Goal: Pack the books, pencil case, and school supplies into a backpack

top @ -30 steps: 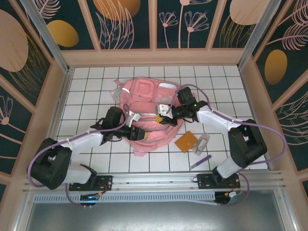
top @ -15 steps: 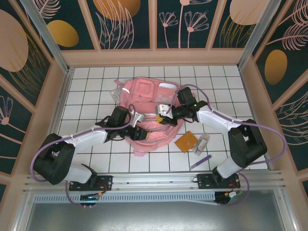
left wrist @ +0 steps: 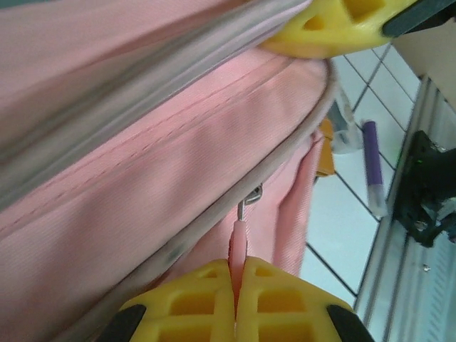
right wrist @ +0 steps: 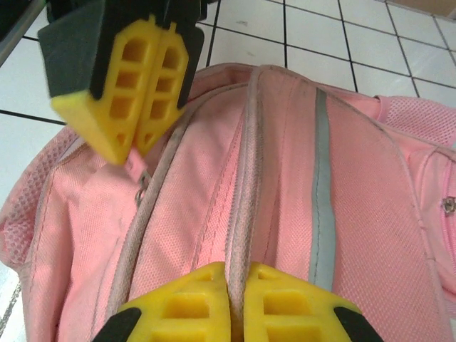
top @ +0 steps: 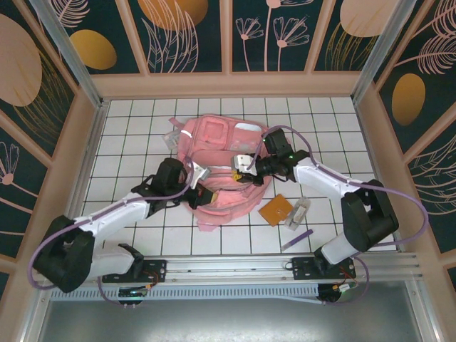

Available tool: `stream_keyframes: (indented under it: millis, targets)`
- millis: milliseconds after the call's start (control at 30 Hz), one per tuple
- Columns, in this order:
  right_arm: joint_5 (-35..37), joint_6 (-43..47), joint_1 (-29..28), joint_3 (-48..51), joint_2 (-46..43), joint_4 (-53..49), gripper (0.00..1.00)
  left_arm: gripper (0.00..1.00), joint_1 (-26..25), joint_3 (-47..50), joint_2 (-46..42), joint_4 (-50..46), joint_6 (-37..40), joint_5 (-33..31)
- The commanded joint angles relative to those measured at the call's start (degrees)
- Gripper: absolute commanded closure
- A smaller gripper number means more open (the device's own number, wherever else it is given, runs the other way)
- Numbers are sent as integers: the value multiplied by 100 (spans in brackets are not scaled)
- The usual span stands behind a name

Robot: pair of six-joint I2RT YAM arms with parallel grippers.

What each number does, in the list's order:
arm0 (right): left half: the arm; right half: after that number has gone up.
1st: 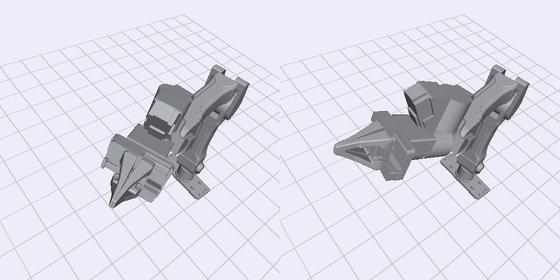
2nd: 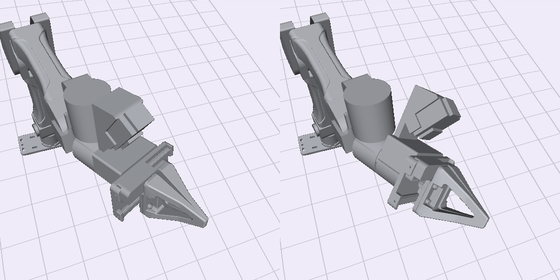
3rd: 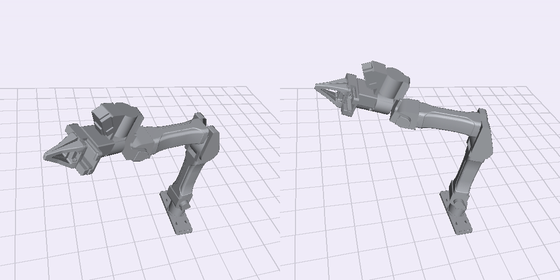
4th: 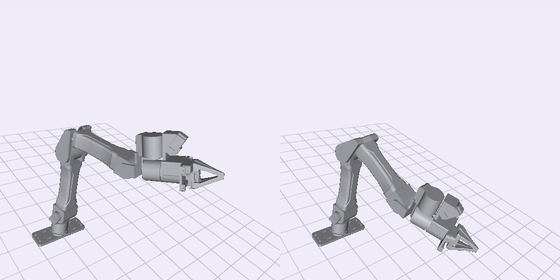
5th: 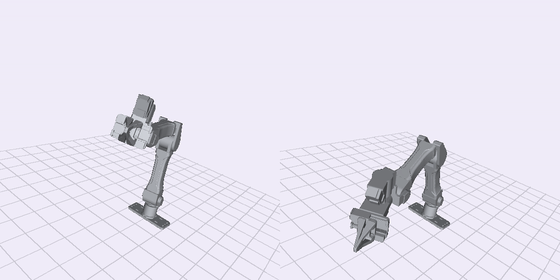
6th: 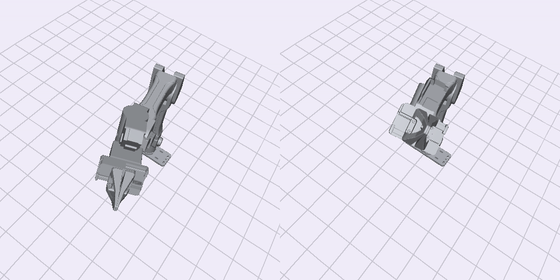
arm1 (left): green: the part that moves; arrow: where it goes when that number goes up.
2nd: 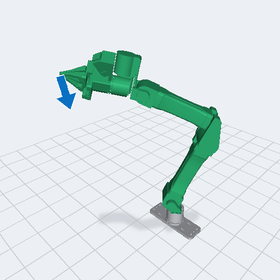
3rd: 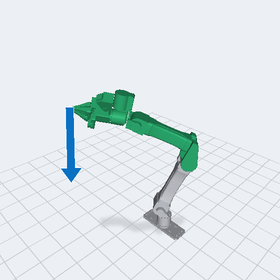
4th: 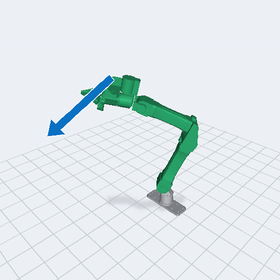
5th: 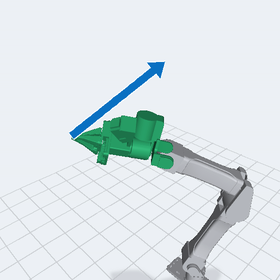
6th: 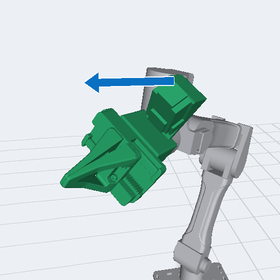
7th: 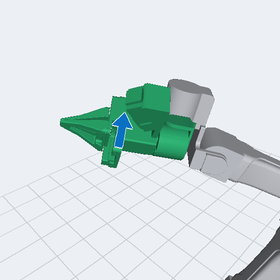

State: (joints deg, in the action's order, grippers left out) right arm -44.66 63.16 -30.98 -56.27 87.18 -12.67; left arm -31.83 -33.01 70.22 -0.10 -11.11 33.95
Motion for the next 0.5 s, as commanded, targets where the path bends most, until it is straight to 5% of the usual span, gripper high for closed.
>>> stream_keyframes:
  millis: [0, 167, 300, 367, 467]
  targets:
    - [-154, 173, 151, 144, -315, 27, 100, 100, 277, 254, -441, -432, 138, -1132]
    - [134, 385, 185, 373, -463, 38, 100, 100, 377, 434, -1220, -649, -18, -2565]
    - [133, 504, 181, 503, -577, 41, 99, 100, 384, 388, -1281, -623, 304, -2254]
    - [-14, 161, 110, 536, -587, 198, 70, 100, 376, 319, -1151, -577, 604, -1524]
    - [-127, -472, -183, 435, -516, 471, 49, 100, 371, 300, -1076, -218, 637, -745]
